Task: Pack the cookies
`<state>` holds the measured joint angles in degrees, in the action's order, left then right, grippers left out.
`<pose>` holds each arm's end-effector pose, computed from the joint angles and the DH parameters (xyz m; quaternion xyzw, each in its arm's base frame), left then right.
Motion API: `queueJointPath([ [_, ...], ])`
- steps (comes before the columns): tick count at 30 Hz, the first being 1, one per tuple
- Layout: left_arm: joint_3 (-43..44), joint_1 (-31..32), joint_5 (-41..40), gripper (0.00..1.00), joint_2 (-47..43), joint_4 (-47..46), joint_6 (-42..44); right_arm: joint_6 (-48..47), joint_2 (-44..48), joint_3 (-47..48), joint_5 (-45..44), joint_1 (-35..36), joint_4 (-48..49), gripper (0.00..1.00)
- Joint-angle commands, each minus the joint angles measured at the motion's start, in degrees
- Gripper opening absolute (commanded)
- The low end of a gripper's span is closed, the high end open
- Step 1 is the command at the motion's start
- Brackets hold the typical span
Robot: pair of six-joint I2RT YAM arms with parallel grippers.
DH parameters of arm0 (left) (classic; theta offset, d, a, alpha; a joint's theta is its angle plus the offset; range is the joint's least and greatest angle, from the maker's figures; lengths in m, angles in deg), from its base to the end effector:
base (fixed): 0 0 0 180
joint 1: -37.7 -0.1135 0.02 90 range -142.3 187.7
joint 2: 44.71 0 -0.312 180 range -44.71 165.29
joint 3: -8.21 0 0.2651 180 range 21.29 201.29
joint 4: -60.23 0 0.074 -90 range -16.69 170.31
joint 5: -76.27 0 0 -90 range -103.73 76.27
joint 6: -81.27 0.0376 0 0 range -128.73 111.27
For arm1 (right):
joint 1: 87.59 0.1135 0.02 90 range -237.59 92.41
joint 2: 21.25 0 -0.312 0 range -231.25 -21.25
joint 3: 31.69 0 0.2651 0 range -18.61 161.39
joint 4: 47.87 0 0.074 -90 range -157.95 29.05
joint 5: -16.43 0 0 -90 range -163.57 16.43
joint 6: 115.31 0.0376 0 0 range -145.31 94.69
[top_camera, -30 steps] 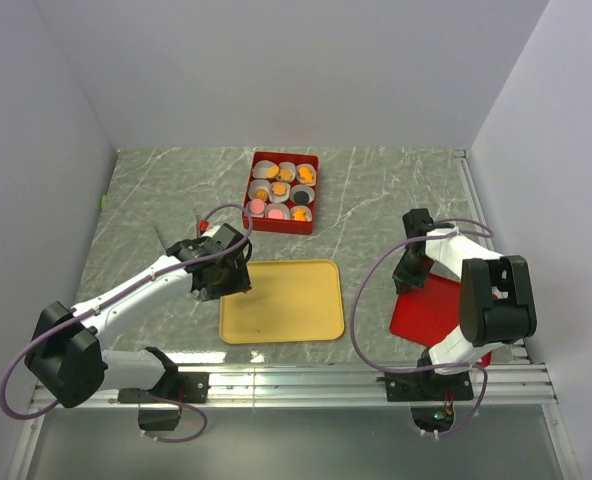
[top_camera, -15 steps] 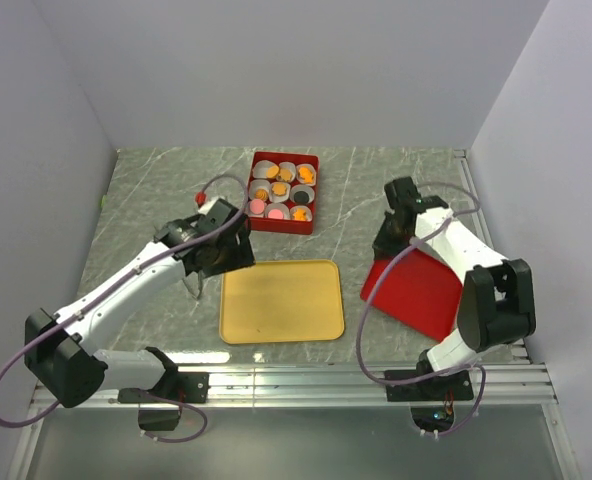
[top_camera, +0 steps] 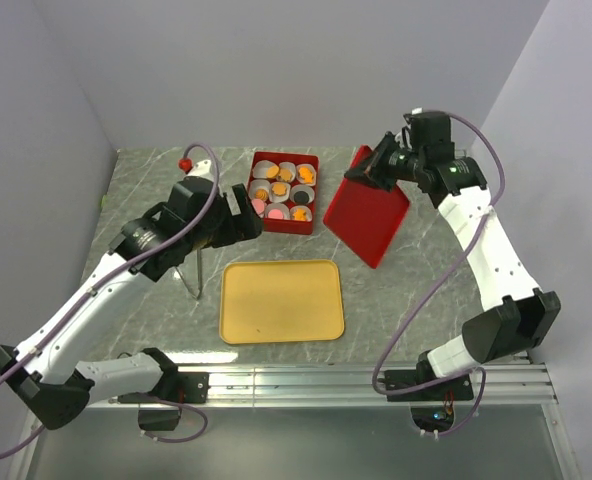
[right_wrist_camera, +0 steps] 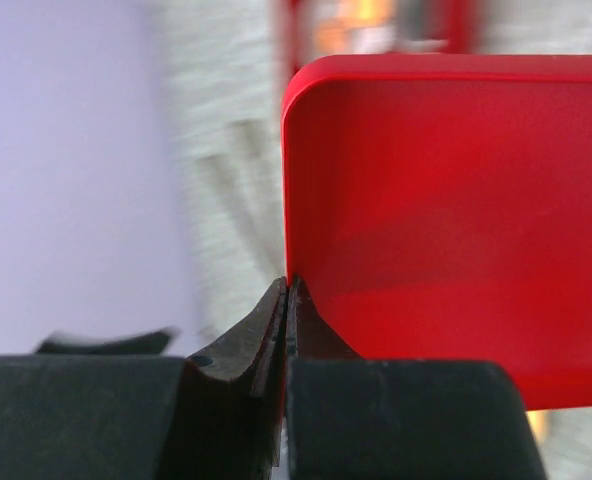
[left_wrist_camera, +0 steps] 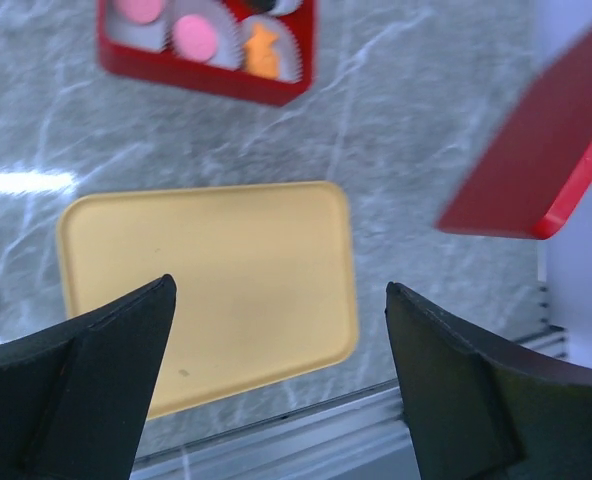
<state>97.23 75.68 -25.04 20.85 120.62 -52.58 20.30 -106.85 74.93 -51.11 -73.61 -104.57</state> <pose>0.1801 -0.1312 0.4365 -0.0896 0.8869 -0.2245 0.3937 0.3186 0.0941 0.4562 0.1523 0.8639 0.3728 0.3025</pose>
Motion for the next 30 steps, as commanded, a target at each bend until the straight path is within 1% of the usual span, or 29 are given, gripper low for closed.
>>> queueJointPath([
  [1,3.4,0.0,6.2,0.92,-1.0,-7.1,1.7,7.0,5.6,1.7,14.5,-0.3,18.2,0.0],
  [2,4.0,0.1,6.9,0.93,-0.7,-7.4,1.1,10.5,6.8,-0.6,18.6,-0.3,23.2,0.0],
  [3,4.6,-0.1,7.7,0.93,-0.5,-7.9,-0.9,12.8,8.1,-2.4,20.4,-0.3,28.9,0.0],
  [4,5.9,-0.1,8.9,0.93,0.0,-8.5,-2.4,15.3,10.3,-5.9,21.7,-0.4,40.2,0.0],
  [5,6.6,-0.7,9.6,0.93,0.2,-8.7,-5.9,19.7,10.7,-7.0,24.2,-0.4,43.8,0.0],
  [7,8.2,-1.8,11.7,0.93,0.9,-9.9,-9.2,23.4,10.5,-7.4,26.3,-0.4,54.3,0.0],
  [8,8.6,-2.5,14.0,0.93,1.0,-11.4,-12.4,27.5,10.3,-7.9,27.5,-0.4,57.9,0.0],
  [9,9.4,-3.3,14.5,0.93,1.1,-11.4,-14.4,30.0,10.2,-8.5,27.7,-0.4,61.5,0.0],
  [10,9.5,-4.4,15.3,0.93,1.1,-11.4,-16.3,32.3,9.9,-9.2,28.0,-0.5,68.6,0.0],
  [11,9.3,-7.3,18.2,0.93,1.1,-12.1,-20.1,36.5,9.8,-9.2,28.2,-0.4,71.8,0.0],
  [13,6.3,-10.4,22.5,0.94,-0.6,-15.2,-24.1,39.4,9.1,-9.1,27.5,-0.4,78.3,0.0],
  [14,4.5,-13.4,27.7,0.94,-1.6,-17.7,-28.2,41.1,9.1,-8.9,27.1,-0.4,80.1,0.0],
  [15,0.4,-14.5,29.7,0.99,-2.4,-24.6,-30.6,42.1,8.8,-9.0,26.2,-0.4,81.7,0.0],
  [16,-1.3,-15.4,31.3,1.0,-4.0,-26.9,-32.8,43.0,8.4,-9.1,25.7,-0.4,85.3,0.0],
  [17,-2.8,-16.3,33.0,0.99,-4.5,-29.8,-37.0,44.9,8.1,-9.3,25.2,-0.4,87.2,0.0],
  [18,-4.9,-16.3,34.9,0.99,-4.6,-31.7,-38.8,45.8,8.0,-9.5,24.6,-0.4,88.8,0.0],
  [19,-5.9,-16.3,36.1,0.99,-4.6,-35.8,-40.7,46.7,7.6,-10.0,23.0,-0.2,91.9,0.0],
  [21,-9.4,-16.3,39.1,1.0,-4.5,-41.0,-46.8,49.3,7.3,-10.5,21.1,-0.2,95.0,0.0],
  [22,-10.5,-16.3,39.6,0.99,-4.3,-46.8,-48.9,50.1,6.6,-10.6,19.4,0.0,97.4,0.0],
  [23,-11.4,-16.3,40.0,0.99,-4.3,-49.7,-52.3,51.8,6.2,-10.5,18.4,0.1,98.7,0.0],
  [28,-12.9,-16.0,41.5,1.0,-2.0,-60.2,-58.5,57.8,2.0,-7.6,13.8,1.3,106.4,0.0],
  [29,-13.0,-15.7,41.6,0.99,-1.5,-63.7,-60.2,58.1,1.5,-7.0,12.7,1.7,106.7,0.0],
  [30,-12.4,-15.5,41.7,0.99,-0.4,-64.2,-60.6,58.4,0.4,-6.4,12.1,2.1,106.9,0.0],
])
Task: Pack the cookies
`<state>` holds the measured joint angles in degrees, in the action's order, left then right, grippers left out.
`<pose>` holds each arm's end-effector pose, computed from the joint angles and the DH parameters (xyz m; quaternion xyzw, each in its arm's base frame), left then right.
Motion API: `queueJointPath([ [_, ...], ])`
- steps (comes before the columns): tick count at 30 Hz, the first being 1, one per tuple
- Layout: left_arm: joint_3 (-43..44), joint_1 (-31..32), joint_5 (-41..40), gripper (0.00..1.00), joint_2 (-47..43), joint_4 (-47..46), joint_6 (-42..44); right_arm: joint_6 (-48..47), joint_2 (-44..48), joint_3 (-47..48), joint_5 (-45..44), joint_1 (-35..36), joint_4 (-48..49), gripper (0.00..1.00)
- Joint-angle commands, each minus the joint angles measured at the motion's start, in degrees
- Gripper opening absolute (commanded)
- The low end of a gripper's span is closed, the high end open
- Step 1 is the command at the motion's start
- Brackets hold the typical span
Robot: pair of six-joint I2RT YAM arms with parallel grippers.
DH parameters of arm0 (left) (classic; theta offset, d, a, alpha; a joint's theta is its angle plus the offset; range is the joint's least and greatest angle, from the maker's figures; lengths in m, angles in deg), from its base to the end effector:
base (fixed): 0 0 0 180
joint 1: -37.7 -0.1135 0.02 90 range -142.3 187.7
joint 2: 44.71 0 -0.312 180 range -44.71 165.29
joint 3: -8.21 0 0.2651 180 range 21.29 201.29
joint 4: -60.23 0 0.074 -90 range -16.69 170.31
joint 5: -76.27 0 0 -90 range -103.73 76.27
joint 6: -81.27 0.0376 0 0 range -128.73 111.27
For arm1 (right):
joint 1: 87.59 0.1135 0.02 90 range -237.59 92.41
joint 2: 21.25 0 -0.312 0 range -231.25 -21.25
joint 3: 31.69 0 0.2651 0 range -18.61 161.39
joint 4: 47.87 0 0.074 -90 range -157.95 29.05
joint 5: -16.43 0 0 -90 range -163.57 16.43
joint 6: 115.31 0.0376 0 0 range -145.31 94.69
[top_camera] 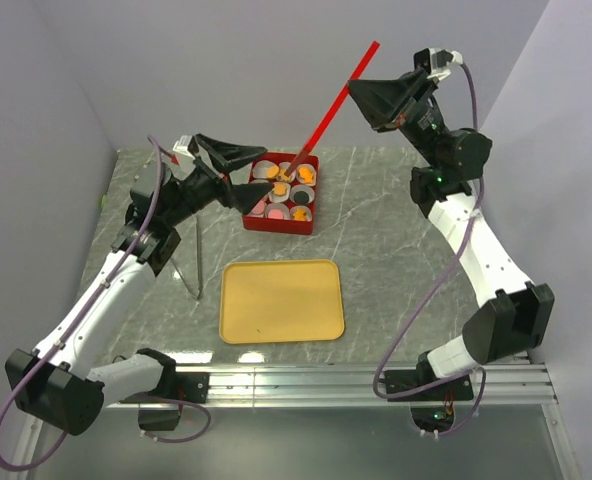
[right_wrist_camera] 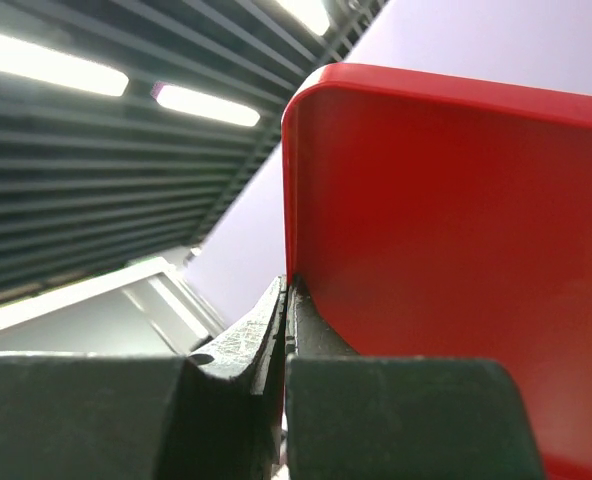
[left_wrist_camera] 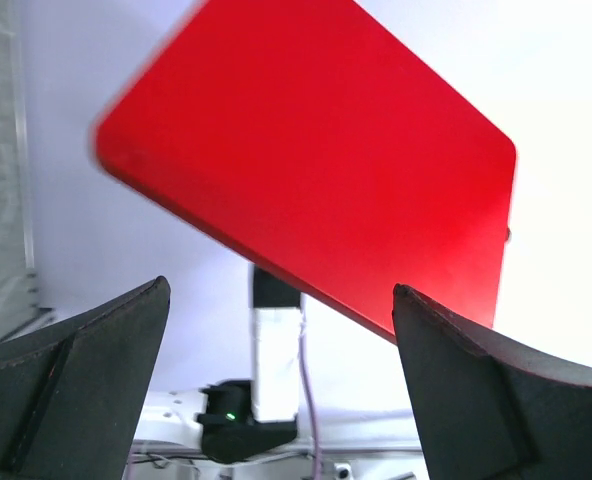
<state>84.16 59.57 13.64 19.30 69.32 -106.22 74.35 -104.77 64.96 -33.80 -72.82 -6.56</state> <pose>0.2255 -0.1091 0.4541 -0.2752 0.6342 -0.6900 0.2146 0.2867 0.1005 0.5674 -0.0452 0.4305 0.8091 0.3976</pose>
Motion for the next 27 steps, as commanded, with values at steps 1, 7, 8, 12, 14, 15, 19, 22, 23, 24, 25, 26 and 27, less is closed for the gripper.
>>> queueJointPath([
  [1,1.2,0.9,2.9,0.99,1.6,-13.1,-7.2,4.8,-2.2,4.6,-5.7,2.0,9.8,0.0],
  [7,2.8,3.2,2.2,0.99,4.9,-17.0,-9.7,7.1,-6.0,7.7,-10.1,4.4,12.9,0.0],
  [8,2.6,3.4,1.9,0.99,5.1,-17.9,-10.5,7.4,-6.6,8.0,-10.2,4.7,13.2,0.0],
  [12,2.8,3.4,1.0,0.98,6.0,-19.8,-11.6,8.2,-7.5,8.1,-10.7,6.9,14.2,0.0],
  [14,3.0,3.3,0.5,0.95,6.2,-19.5,-11.8,8.5,-7.0,6.1,-10.7,8.2,15.2,0.0],
  [15,3.1,3.1,-0.2,0.9,6.2,-19.7,-11.9,8.4,-6.7,5.3,-10.6,8.5,15.3,0.0],
  [19,3.0,2.1,-1.6,0.78,5.7,-19.5,-13.2,6.7,-3.1,-0.8,-8.8,10.0,14.6,0.0],
  [22,2.8,1.0,-2.5,0.66,4.9,-18.3,-13.8,5.6,-0.6,-5.5,-8.0,10.7,14.2,0.0],
  [23,3.0,0.2,-2.7,0.63,4.8,-17.1,-14.1,5.6,-0.2,-6.5,-7.8,10.7,14.3,0.0],
  [24,2.8,-0.1,-2.9,0.56,4.3,-16.7,-14.4,5.6,0.7,-7.4,-7.4,10.7,14.4,0.0],
  [25,2.8,-0.3,-3.2,0.53,4.1,-16.4,-14.6,5.6,1.2,-9.2,-7.3,10.7,14.5,0.0],
  [26,2.8,-0.9,-3.7,0.5,3.8,-15.8,-14.8,5.5,1.6,-10.1,-7.1,10.7,14.3,0.0],
  [27,3.0,-1.1,-3.8,0.44,3.4,-14.3,-15.0,5.2,2.1,-10.8,-6.5,10.7,14.1,0.0],
])
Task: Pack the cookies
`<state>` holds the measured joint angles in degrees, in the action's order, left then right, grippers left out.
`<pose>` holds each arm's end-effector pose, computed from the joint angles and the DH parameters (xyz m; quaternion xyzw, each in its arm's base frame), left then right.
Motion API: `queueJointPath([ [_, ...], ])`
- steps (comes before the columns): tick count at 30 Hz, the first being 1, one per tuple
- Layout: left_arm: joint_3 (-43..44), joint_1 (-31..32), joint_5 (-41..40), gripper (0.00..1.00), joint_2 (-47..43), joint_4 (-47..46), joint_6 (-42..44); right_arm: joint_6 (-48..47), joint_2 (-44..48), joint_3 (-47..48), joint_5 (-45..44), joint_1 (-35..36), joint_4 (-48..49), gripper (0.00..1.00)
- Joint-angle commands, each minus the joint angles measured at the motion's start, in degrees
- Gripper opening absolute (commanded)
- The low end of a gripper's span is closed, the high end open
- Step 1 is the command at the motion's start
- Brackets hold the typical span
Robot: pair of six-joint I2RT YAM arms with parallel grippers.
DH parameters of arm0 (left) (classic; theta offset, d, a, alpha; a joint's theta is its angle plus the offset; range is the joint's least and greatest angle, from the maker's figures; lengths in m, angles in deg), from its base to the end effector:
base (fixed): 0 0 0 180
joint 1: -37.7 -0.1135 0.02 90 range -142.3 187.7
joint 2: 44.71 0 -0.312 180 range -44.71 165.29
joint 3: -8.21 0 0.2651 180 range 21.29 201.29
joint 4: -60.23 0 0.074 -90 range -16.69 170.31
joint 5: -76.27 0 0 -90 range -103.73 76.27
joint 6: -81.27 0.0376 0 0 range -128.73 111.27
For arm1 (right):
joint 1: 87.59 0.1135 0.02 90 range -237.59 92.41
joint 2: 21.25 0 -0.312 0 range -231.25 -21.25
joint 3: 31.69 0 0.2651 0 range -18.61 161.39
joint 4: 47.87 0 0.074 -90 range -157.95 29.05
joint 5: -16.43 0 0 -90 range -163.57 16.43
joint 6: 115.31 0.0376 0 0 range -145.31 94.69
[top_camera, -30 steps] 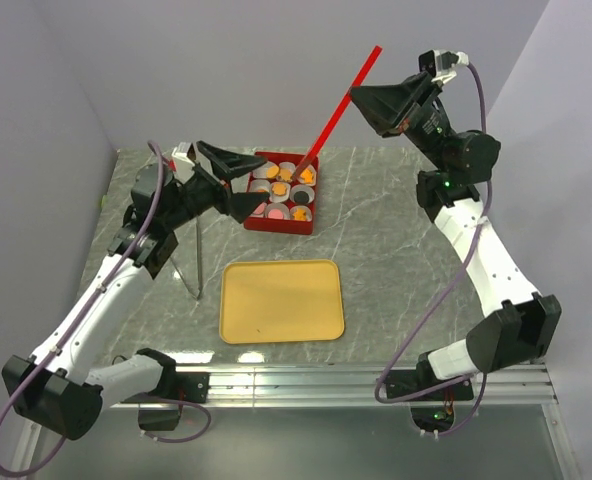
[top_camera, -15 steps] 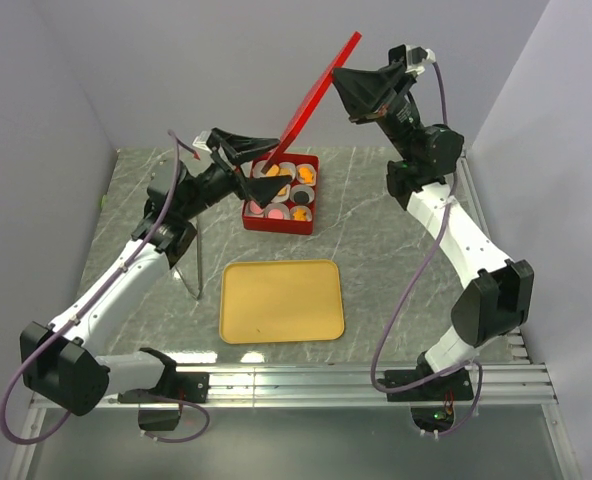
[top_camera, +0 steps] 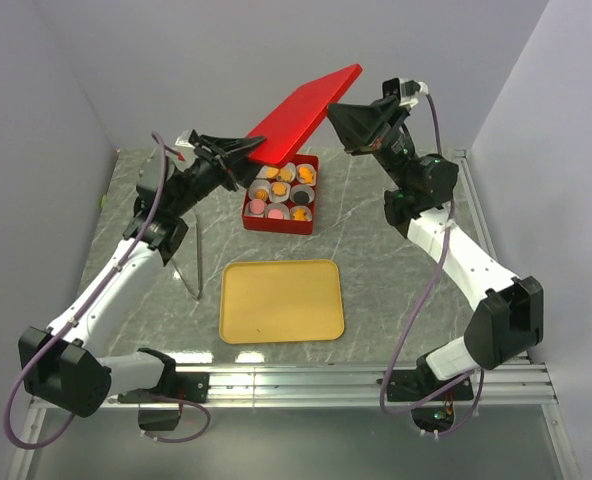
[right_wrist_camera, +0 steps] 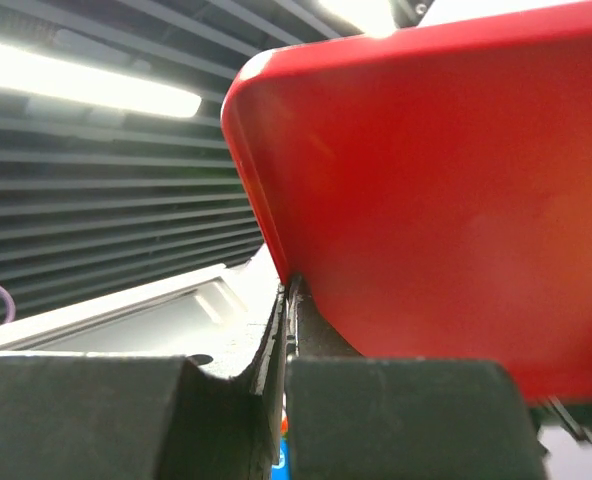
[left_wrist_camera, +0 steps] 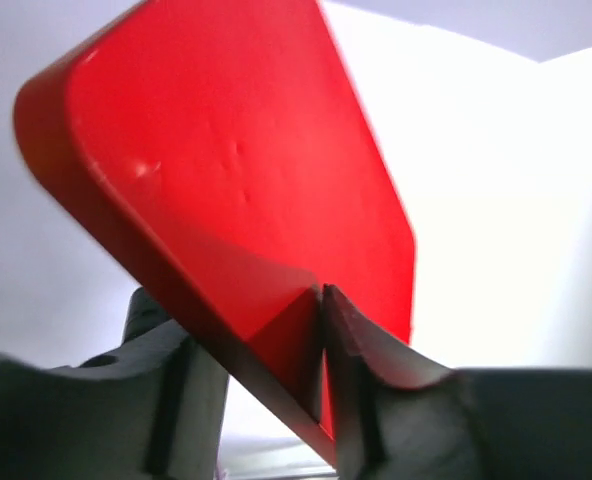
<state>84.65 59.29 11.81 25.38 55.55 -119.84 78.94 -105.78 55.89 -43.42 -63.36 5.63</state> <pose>0.2573 -0.1193 0.4568 -0.3155 0.5605 -0.7459 0.1732 0.2783 0.1460 0.5271 -0.0121 0.3730 0.8654 0.3345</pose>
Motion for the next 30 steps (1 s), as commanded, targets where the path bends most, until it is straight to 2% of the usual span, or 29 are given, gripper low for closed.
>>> queueJointPath([
  [1,2.6,-1.2,-2.1,0.42,-2.8,-0.1,-1.4,-0.1,4.1,-2.9,3.7,1.3,1.0,0.0],
  [3,2.7,-2.1,-2.3,0.35,-3.3,1.2,-1.4,-1.8,6.0,-3.7,5.8,1.3,-0.9,0.0],
  [6,2.3,-3.2,-2.8,0.27,-3.9,2.1,-1.7,-6.3,8.6,-5.8,7.4,1.3,-6.7,0.07],
  [10,2.0,-4.7,-2.9,0.18,-4.6,4.3,-2.3,-12.4,12.8,-8.2,9.6,1.3,-15.0,0.2],
  [14,1.8,-6.5,-2.6,0.1,-5.1,6.6,-2.3,-19.3,15.5,-8.1,11.9,1.3,-25.0,0.39],
  [16,2.1,-7.1,-2.0,0.0,-5.0,7.3,-2.0,-23.4,16.6,-7.5,12.5,1.2,-31.1,0.45],
  [19,3.4,-8.2,-1.3,0.0,-4.6,8.4,-1.0,-28.5,18.0,-7.0,13.2,1.2,-38.9,0.58],
  [22,4.7,-9.4,0.0,0.0,-4.0,8.6,0.2,-32.1,18.8,-7.0,13.8,1.3,-43.8,0.66],
  [25,5.4,-11.2,1.5,0.0,-4.0,8.4,1.2,-35.4,19.3,-7.5,14.3,1.3,-48.7,0.71],
  [30,7.4,-13.7,4.3,0.0,-4.0,9.8,3.7,-37.9,19.7,-8.6,14.7,1.1,-52.4,0.74],
])
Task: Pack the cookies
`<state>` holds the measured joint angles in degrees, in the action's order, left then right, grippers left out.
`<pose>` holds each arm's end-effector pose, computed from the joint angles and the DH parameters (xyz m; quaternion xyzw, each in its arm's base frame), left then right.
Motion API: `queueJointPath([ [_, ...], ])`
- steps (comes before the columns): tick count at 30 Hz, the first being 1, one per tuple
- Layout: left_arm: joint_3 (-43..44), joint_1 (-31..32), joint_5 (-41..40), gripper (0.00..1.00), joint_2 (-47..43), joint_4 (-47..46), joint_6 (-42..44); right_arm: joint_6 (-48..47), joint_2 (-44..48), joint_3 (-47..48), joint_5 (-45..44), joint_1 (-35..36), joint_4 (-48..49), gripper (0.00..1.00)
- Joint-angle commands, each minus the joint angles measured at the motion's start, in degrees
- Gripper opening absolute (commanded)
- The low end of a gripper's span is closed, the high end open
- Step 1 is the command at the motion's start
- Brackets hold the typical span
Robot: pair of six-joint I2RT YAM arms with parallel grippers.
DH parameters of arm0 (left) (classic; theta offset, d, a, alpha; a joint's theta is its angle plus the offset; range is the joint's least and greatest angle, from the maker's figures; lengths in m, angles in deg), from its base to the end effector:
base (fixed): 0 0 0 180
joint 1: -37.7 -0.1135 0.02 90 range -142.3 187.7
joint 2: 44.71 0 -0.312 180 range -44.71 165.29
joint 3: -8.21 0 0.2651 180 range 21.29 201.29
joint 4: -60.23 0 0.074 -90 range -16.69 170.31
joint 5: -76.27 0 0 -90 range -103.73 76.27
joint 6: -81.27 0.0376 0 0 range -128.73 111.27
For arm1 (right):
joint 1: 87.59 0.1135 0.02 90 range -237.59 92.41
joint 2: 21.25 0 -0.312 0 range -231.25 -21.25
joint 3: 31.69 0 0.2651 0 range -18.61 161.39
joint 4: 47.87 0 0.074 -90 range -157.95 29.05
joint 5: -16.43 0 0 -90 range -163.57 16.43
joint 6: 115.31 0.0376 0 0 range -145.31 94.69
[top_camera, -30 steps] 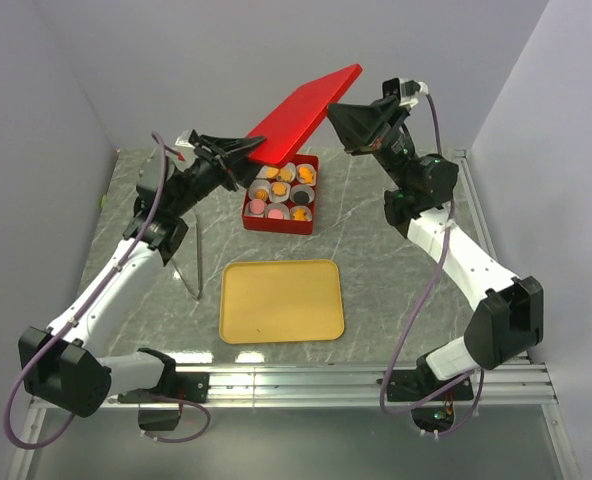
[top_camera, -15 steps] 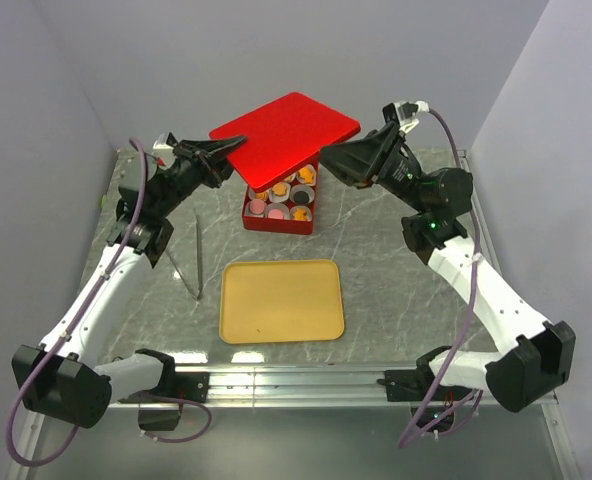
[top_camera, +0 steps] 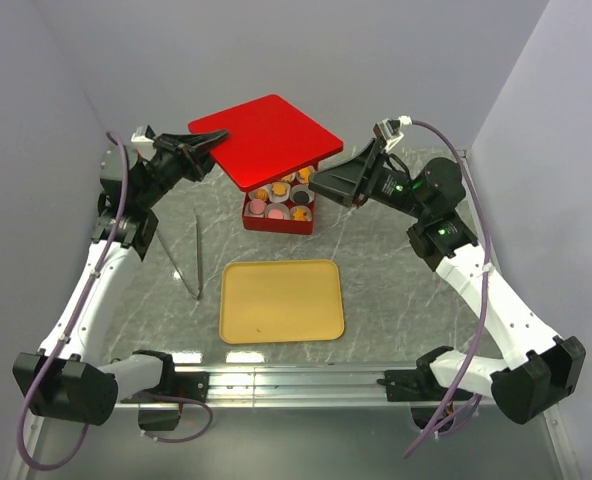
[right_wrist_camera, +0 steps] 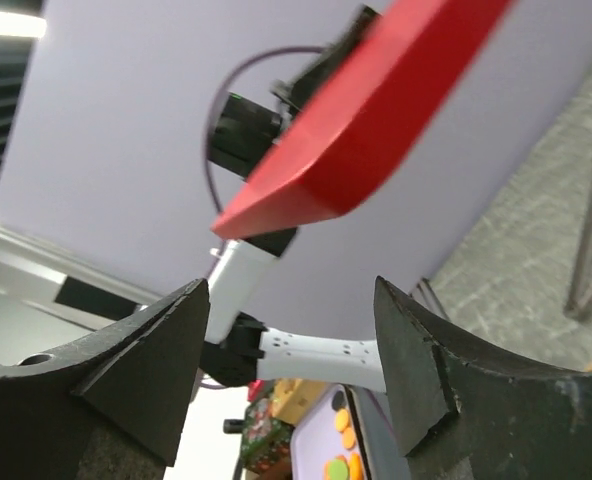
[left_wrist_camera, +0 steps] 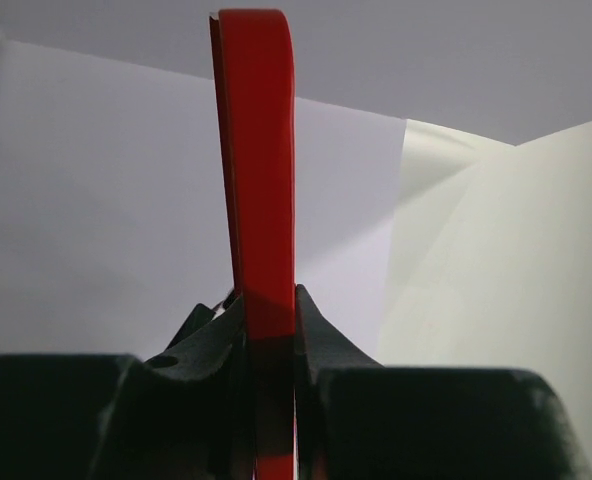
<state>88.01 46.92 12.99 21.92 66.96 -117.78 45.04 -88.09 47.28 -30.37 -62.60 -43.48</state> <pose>0.2552 -0.0586 0.4724 -0.3850 0.5493 -0.7018 0.2401 0.2191 0.1305 0.4849 -0.0577 0.6269 0.6991 0.3389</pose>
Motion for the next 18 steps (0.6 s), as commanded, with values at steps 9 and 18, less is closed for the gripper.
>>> queueJointPath([
  [9,9.7,-5.0,13.7,0.0,2.3,4.8,12.4,-4.7,1.4,2.4,2.9,-5.0,-4.9,0.76],
  [18,12.6,-5.6,18.7,0.0,3.1,11.4,21.9,-1.8,-2.2,4.0,4.3,-5.4,-1.8,0.76],
])
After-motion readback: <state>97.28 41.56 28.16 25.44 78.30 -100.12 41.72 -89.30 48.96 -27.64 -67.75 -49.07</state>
